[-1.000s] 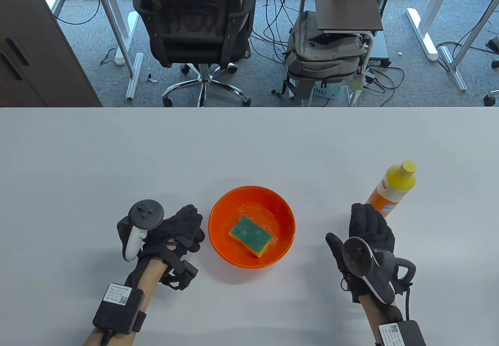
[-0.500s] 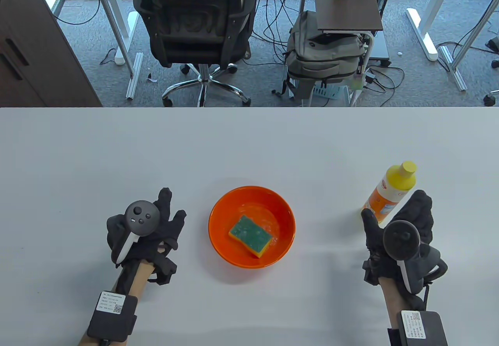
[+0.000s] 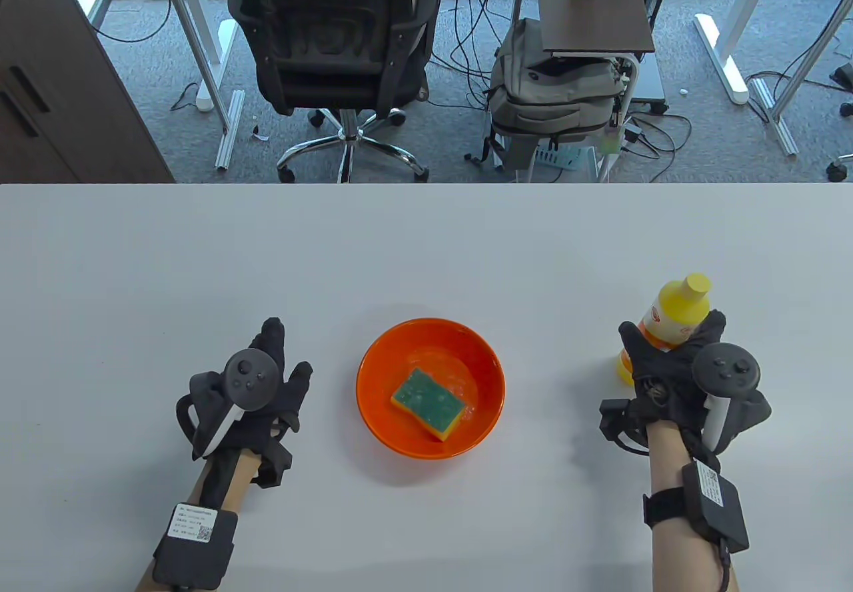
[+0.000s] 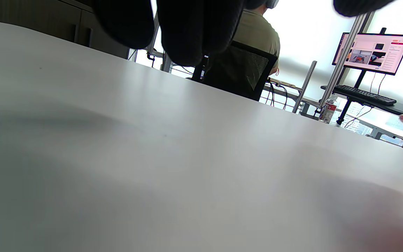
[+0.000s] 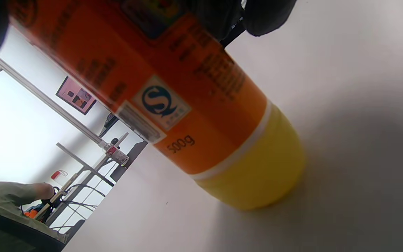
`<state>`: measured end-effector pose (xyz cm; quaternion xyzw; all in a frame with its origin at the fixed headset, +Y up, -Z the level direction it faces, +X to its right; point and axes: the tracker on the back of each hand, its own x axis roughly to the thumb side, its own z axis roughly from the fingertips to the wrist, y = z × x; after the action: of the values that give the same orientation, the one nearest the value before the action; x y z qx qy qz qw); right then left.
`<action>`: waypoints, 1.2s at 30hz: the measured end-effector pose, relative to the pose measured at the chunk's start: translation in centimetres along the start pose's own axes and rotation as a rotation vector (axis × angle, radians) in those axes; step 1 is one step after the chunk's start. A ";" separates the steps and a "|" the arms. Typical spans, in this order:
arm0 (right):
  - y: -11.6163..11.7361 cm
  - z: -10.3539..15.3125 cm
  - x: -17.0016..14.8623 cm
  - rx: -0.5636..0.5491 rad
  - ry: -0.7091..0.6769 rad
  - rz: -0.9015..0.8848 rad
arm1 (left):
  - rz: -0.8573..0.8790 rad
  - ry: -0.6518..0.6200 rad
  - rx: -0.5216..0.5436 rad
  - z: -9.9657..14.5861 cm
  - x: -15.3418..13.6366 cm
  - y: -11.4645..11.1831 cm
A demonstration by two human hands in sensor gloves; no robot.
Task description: Squeeze dish soap on sponge and spread
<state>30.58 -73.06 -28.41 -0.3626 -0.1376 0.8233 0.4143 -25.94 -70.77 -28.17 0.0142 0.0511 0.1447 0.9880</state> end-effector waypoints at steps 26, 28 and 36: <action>-0.7 4.7 6.2 0.279 -0.454 -0.322 | 0.416 -0.370 0.069 2.6 9.0 7.6; -0.3 6.0 7.3 0.349 -0.522 -0.284 | 0.452 -0.414 0.071 3.2 9.9 8.3; 2.2 12.5 10.9 0.614 -0.813 -0.001 | 0.522 -0.520 0.038 4.9 12.2 8.7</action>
<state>16.10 -64.99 -26.11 0.1256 -0.0394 0.9001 0.4153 -16.31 -59.03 -24.12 0.0816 -0.2044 0.3823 0.8974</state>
